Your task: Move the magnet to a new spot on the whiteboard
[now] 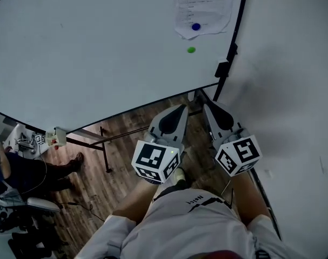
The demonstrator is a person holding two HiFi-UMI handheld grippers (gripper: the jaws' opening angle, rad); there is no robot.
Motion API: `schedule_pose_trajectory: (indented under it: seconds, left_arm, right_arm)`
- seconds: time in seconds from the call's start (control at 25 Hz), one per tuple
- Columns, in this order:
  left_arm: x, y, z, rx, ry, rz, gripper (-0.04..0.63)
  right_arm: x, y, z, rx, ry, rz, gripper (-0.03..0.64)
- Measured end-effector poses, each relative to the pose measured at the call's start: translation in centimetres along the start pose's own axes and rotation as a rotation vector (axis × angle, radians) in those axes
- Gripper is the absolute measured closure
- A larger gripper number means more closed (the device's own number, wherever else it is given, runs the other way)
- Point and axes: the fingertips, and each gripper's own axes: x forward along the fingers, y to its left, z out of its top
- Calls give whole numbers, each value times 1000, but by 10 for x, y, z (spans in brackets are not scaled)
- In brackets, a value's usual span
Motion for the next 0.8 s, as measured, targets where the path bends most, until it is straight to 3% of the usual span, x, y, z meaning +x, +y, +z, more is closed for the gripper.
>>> schedule_pose_trajectory:
  seconds: [0.32, 0.8]
  left_arm:
    - [44, 47, -6, -9, 16, -14, 584]
    - [99, 93, -2, -15, 15, 93, 584]
  right_arm:
    - [70, -37, -15, -61, 37, -62, 545]
    - [168, -112, -37, -149, 72, -96, 489]
